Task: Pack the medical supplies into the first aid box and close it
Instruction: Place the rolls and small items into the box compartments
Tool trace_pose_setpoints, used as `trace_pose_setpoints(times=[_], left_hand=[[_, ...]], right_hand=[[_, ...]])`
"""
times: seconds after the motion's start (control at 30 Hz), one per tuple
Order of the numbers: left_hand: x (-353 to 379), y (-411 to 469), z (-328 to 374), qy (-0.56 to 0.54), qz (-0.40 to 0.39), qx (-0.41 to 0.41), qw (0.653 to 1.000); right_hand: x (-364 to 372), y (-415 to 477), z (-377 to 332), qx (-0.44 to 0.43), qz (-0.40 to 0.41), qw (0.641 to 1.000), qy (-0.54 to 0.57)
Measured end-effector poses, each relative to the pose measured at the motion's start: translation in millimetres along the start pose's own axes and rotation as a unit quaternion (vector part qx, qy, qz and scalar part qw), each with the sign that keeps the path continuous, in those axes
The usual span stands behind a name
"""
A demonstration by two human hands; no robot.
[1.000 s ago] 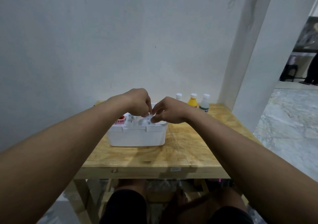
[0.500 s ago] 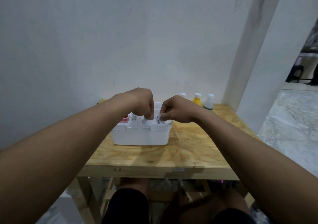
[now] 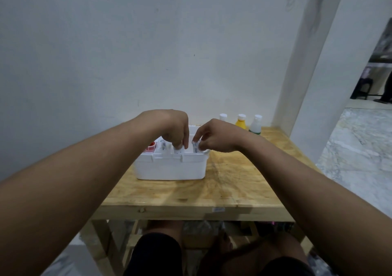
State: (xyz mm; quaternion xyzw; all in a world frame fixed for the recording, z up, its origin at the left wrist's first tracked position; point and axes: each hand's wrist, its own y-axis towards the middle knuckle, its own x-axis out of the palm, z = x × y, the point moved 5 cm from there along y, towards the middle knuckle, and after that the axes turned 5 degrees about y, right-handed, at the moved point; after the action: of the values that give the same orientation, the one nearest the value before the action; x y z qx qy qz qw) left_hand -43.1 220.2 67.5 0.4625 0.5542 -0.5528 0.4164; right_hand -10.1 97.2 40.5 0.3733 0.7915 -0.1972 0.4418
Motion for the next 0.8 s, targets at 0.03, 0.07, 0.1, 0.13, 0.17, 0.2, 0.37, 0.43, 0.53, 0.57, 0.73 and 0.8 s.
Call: trace_pose_setpoints(times=[0.03, 0.07, 0.1, 0.13, 0.17, 0.2, 0.37, 0.43, 0.53, 0.57, 0.73, 0.8], left_hand=[[0.5, 1.8, 0.0, 0.002, 0.009, 0.001, 1.000], [0.9, 3.2, 0.1, 0.006, 0.018, 0.002, 1.000], [0.8, 4.3, 0.1, 0.011, 0.028, 0.004, 1.000], [0.1, 4.3, 0.4, 0.017, 0.040, 0.007, 0.999], [-1.0, 4.4, 0.9, 0.022, 0.052, 0.010, 0.998], [-1.9, 4.3, 1.6, 0.026, 0.062, 0.012, 0.998], [-3.4, 5.5, 1.6, 0.041, 0.093, 0.001, 0.995], [-4.6, 5.1, 2.0, 0.050, 0.105, -0.008, 0.993], [-5.5, 5.2, 2.3, 0.073, 0.119, -0.015, 0.990], [-5.7, 5.3, 2.1, 0.080, 0.124, -0.018, 0.989], [-5.9, 7.0, 2.8, 0.092, 0.133, -0.023, 0.987], [-4.9, 6.9, 3.8, 0.101, 0.131, -0.024, 0.986]], right_hand=[[-0.3, -0.6, -0.1, 0.001, -0.001, 1.000, -0.003], [-0.4, -1.0, 0.1, 0.002, -0.002, 1.000, -0.008], [-0.7, -1.1, 0.6, 0.002, -0.002, 1.000, -0.011], [-1.1, -1.1, 1.8, 0.003, 0.000, 1.000, -0.014], [-1.6, -1.0, 2.9, 0.004, 0.003, 1.000, -0.016], [-1.9, -1.2, 4.0, 0.005, 0.005, 1.000, -0.017], [-1.9, -3.0, 2.5, -0.001, 0.010, 1.000, -0.027], [-2.5, -3.1, 1.1, -0.002, 0.013, 1.000, -0.027], [-2.7, -2.9, -0.7, -0.005, 0.012, 0.999, -0.029], [-2.5, -3.0, -1.3, -0.007, 0.011, 0.999, -0.031], [-1.3, -2.6, -2.9, -0.012, 0.018, 0.999, -0.034], [-0.6, -2.5, -4.4, -0.014, 0.019, 0.999, -0.036]])
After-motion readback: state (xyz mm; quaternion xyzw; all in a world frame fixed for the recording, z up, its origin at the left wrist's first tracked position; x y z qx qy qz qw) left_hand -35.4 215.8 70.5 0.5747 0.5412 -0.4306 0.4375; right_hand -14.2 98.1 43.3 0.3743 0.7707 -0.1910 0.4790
